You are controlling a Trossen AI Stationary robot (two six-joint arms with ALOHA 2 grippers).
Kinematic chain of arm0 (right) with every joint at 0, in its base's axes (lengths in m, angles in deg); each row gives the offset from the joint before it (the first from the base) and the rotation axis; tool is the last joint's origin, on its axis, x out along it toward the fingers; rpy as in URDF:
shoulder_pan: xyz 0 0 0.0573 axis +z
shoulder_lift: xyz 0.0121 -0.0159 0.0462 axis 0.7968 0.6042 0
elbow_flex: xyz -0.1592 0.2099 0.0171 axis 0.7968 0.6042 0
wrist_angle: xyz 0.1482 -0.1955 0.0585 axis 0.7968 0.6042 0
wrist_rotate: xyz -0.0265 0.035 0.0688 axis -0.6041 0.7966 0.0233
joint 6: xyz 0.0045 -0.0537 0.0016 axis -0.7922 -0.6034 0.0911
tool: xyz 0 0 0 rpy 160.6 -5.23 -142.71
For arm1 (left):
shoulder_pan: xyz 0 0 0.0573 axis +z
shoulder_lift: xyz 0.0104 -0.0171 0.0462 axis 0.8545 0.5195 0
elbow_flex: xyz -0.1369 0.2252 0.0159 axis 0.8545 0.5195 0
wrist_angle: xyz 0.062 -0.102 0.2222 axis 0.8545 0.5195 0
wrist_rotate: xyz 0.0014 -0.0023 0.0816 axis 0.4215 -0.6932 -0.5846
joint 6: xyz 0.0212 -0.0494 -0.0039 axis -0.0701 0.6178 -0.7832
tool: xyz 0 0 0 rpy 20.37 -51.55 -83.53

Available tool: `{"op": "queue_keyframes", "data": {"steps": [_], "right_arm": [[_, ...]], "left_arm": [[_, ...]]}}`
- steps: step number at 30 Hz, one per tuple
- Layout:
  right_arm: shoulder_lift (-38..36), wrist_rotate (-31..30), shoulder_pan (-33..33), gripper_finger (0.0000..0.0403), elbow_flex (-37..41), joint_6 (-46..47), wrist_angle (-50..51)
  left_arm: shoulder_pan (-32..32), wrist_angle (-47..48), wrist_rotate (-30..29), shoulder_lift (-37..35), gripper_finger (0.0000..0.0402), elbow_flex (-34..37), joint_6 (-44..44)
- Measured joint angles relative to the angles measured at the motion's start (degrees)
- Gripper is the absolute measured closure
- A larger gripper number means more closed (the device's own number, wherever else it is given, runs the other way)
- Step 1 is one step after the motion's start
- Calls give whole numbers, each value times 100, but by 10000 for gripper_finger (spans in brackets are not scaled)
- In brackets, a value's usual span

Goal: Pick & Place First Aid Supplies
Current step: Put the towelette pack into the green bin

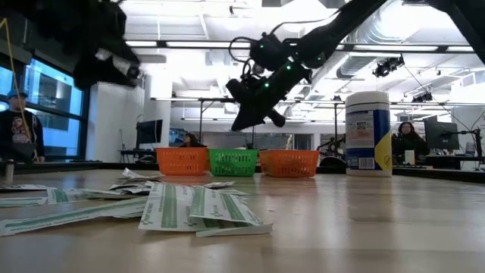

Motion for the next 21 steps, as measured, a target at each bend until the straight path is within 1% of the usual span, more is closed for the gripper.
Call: {"op": "queue_keyframes", "data": {"steps": [2, 5, 7, 10, 16, 21], "right_arm": [[165, 2, -14, 403, -251, -59, 295], [449, -21, -36, 403, -585, 50, 865], [669, 120, -51, 403, -751, 59, 1027], [851, 128, -48, 403, -890, 201, 1414], [891, 1, -49, 403, -905, 305, 1495], [873, 195, -49, 400, -903, 389, 1501]], "left_arm": [[2, -179, -64, -265, 161, 30, -35], [0, -121, -152, -589, 161, 122, -87], [2, -10, -165, -790, 161, 118, -109], [0, -5, -203, -931, 161, 118, -107], [2, 276, -204, -1064, 161, 125, -107], [2, 327, -204, -1059, 161, 125, -152]]}}
